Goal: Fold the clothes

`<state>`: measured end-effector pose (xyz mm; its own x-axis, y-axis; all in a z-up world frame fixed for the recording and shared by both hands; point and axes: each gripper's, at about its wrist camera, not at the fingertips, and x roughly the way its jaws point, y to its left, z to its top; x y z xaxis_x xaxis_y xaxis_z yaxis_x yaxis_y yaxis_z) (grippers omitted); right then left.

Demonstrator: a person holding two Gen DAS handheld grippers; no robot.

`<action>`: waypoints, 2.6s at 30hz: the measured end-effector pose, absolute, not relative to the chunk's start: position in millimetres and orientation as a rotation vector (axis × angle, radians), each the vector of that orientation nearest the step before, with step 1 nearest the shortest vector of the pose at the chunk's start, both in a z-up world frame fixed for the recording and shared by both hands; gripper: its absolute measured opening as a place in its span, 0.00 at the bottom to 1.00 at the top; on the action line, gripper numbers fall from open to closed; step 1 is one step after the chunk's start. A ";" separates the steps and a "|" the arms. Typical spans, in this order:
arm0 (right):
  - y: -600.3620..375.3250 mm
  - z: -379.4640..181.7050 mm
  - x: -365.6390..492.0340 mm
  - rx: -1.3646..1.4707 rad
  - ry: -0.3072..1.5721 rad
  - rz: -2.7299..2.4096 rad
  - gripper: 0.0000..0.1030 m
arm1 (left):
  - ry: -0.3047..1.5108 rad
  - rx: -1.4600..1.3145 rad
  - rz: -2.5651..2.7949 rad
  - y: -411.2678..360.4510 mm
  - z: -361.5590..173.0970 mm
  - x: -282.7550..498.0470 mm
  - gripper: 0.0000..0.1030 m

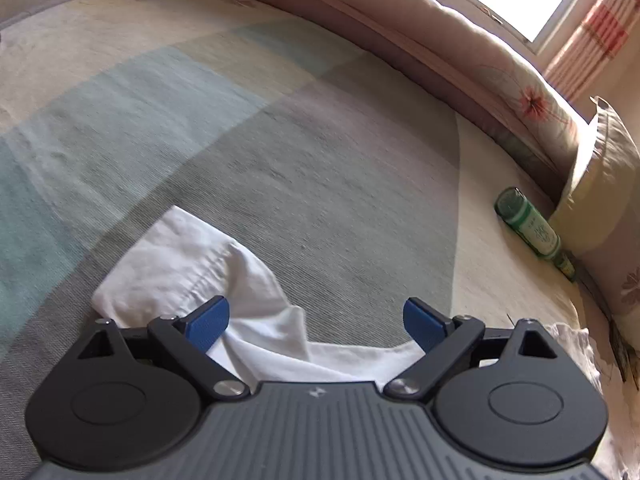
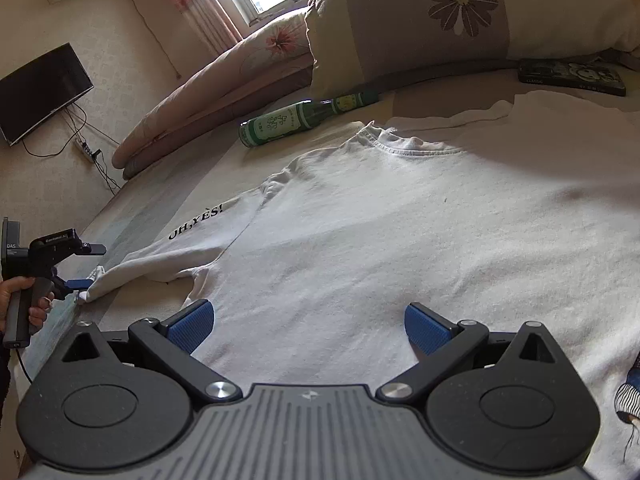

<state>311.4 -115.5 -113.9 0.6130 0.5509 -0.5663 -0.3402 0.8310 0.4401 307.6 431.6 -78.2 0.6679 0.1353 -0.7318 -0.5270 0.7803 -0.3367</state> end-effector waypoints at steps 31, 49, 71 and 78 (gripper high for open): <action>-101.1 -116.8 305.4 0.179 0.712 0.515 1.00 | 0.483 -0.590 0.540 471.4 -85.2 247.9 0.09; -98.7 -116.5 304.6 0.160 0.710 0.508 1.00 | 0.517 -0.449 0.576 460.6 -41.0 240.3 0.04; -98.0 -116.0 303.9 0.141 0.714 0.512 1.00 | 0.863 0.042 0.175 378.2 -64.8 319.6 0.37; -95.0 -116.3 301.7 0.109 0.710 0.511 1.00 | 0.956 0.302 0.047 359.5 -79.6 321.9 0.38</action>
<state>301.7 -95.0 -116.3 0.6413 0.4837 -0.5956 -0.4109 0.8721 0.2657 321.9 359.5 -79.6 0.5791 0.1722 -0.7968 0.0927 0.9572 0.2742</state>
